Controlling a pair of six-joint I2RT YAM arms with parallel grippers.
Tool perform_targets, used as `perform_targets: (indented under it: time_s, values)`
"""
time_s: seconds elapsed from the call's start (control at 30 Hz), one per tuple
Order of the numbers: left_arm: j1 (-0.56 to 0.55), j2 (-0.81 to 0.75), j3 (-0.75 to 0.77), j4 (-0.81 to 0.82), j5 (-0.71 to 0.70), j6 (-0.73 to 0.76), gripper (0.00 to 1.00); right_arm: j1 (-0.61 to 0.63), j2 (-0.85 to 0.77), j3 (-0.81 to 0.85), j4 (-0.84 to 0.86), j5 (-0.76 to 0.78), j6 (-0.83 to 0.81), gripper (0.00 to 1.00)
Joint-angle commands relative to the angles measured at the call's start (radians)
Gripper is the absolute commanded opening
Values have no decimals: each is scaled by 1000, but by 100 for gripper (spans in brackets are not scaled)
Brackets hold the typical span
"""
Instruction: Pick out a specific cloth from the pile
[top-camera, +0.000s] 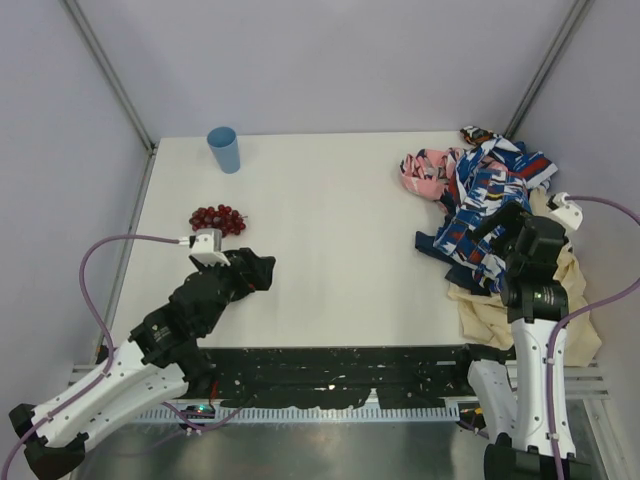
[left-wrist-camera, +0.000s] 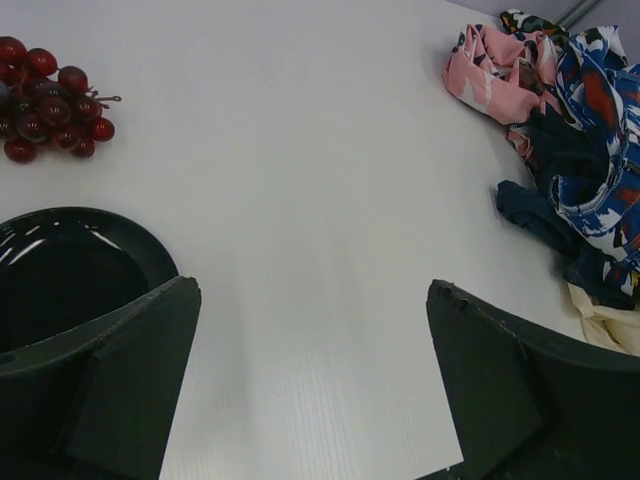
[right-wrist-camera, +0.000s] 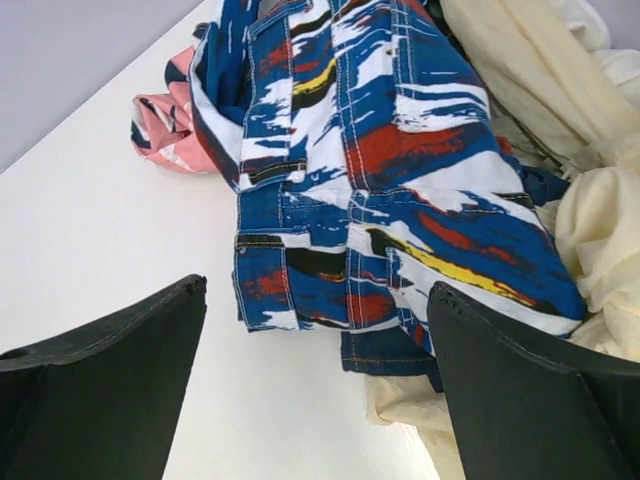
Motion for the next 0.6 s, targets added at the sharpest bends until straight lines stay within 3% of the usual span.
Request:
perform_targets:
  time_s: [0.0, 0.07, 0.13, 0.17, 0.2, 0.27, 0.33, 0.43, 0.57]
  values:
    - [1, -16, 5, 8, -31, 16, 100, 0, 61, 55, 70, -130, -29, 95]
    - [1, -14, 4, 13, -34, 16, 100, 1, 87, 51, 143, -267, -50, 95]
    - [1, -7, -1, 25, -36, 16, 100, 37, 148, 66, 213, -269, -84, 95]
    - [1, 1, 0, 28, -36, 17, 100, 102, 179, 121, 188, -221, -141, 95]
    - [1, 10, -1, 34, -37, 19, 100, 150, 260, 147, 146, -63, -174, 95]
    - [1, 29, 0, 53, -37, 26, 100, 277, 395, 233, 103, 108, -292, 95]
    - [1, 56, 0, 82, -37, 34, 100, 353, 529, 316, 57, 170, -431, 95]
    - [4, 119, 2, 163, -19, 45, 100, 367, 696, 410, 1, 254, -542, 95]
    - [58, 271, 59, 247, 102, 53, 100, 365, 796, 381, -33, 342, -654, 95]
